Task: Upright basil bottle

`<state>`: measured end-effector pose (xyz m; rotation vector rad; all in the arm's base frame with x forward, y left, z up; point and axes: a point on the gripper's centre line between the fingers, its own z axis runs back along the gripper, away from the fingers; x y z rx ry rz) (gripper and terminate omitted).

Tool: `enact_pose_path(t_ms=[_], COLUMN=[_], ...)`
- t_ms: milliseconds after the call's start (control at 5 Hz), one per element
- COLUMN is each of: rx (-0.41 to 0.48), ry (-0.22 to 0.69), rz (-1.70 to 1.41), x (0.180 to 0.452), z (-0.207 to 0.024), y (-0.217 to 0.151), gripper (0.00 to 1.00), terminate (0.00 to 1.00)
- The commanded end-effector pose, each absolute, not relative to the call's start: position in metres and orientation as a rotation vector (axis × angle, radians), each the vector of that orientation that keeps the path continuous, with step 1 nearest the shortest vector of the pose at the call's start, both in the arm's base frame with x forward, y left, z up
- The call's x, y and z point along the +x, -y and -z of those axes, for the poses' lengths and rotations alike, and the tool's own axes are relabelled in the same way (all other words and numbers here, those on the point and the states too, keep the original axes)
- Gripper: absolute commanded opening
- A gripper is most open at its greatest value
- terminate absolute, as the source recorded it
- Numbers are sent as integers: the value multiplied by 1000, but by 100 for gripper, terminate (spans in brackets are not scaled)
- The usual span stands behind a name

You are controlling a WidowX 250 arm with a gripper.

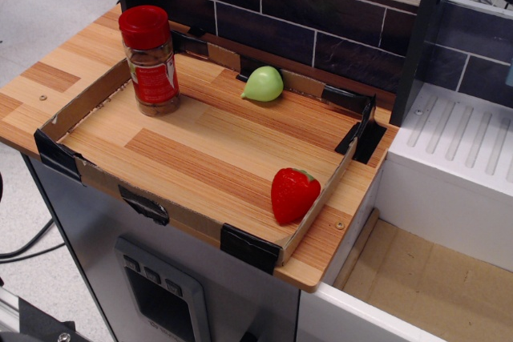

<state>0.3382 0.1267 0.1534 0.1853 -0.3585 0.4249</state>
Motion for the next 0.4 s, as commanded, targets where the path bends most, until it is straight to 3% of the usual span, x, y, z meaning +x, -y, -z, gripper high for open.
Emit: enact_pose_path(t_ms=[0, 200], rx=[182, 182], ry=[428, 428], rz=[-476, -476], x=[343, 343], z=[-195, -195], y=[-127, -127], gripper=[100, 100], terminate=[0, 100])
